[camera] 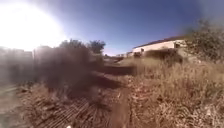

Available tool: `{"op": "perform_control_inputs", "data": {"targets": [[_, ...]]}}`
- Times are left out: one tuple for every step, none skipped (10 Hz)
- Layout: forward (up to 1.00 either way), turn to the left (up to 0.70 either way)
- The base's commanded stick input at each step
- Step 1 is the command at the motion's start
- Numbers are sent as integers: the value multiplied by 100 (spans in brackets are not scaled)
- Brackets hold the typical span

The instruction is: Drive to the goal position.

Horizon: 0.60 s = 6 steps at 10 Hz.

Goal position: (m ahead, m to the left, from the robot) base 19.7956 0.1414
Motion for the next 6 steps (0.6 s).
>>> {"op": "perform_control_inputs", "data": {"targets": [[50, 0], [50, 0], [50, 0], [50, 0], [50, 0], [50, 0]]}}
